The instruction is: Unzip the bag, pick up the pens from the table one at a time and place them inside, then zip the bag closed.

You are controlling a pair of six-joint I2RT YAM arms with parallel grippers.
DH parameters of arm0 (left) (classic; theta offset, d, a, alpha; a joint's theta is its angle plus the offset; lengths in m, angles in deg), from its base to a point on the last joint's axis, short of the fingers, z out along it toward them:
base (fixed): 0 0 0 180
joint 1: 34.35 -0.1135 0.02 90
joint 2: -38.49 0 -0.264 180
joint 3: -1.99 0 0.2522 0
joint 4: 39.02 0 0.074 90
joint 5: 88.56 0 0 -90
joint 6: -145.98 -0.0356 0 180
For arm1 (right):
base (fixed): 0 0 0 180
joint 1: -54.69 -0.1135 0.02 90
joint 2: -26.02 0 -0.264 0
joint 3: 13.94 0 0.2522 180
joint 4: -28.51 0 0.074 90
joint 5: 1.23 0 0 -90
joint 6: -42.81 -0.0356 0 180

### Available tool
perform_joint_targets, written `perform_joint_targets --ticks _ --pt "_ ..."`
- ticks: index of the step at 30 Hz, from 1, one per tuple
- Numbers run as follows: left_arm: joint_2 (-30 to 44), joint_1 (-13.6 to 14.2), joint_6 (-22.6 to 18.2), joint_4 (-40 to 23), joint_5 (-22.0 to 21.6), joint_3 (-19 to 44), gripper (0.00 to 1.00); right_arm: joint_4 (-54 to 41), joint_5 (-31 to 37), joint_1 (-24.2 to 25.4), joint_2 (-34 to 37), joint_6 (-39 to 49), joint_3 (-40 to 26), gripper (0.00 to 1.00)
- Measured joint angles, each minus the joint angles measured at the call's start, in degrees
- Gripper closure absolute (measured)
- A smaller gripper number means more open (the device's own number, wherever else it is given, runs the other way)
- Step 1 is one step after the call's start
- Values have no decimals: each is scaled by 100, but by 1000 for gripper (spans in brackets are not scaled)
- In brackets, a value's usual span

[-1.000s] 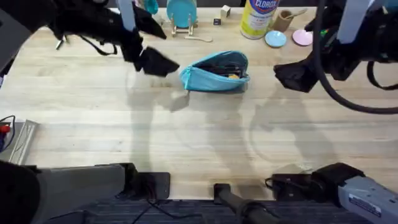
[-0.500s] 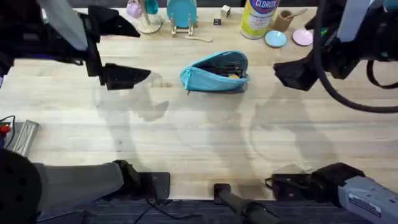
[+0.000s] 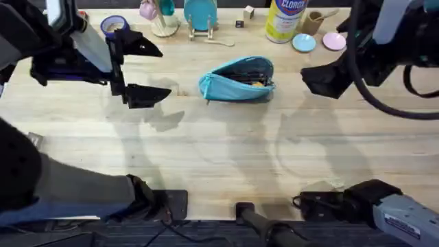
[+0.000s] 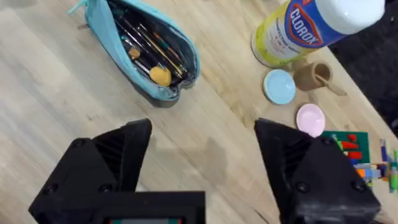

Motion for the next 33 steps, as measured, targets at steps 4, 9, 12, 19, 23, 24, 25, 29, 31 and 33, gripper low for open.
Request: perform_joint_targets --ticks 4,9,12,19,23,24,25,29,31,33 --pt "246 0 -13 0 7 -4 6 0 0 0 0 -298 0 4" --pt "282 0 -13 0 19 -13 6 0 -5 0 0 -1049 0 4" --pt "282 0 -13 0 27 -13 6 0 -210 0 0 -1795 0 4" --pt "282 0 -13 0 27 -13 6 14 -1300 0 0 -3982 0 4" --pt "282 0 -13 0 27 -13 6 -7 -1747 0 0 -5197 0 4" --pt "282 0 -13 0 27 -13 6 -7 -1820 0 0 -5476 1 4" --pt "282 0 -13 0 27 -13 6 -7 -1870 0 0 -5689 0 4" --pt "282 0 -13 0 27 -13 6 -13 -2002 0 0 -6520 0 4" --pt "282 0 -13 0 27 -13 6 -15 -2038 0 0 -6837 0 4" --pt "282 0 -13 0 27 -13 6 -13 -2064 0 0 -7045 0 4"
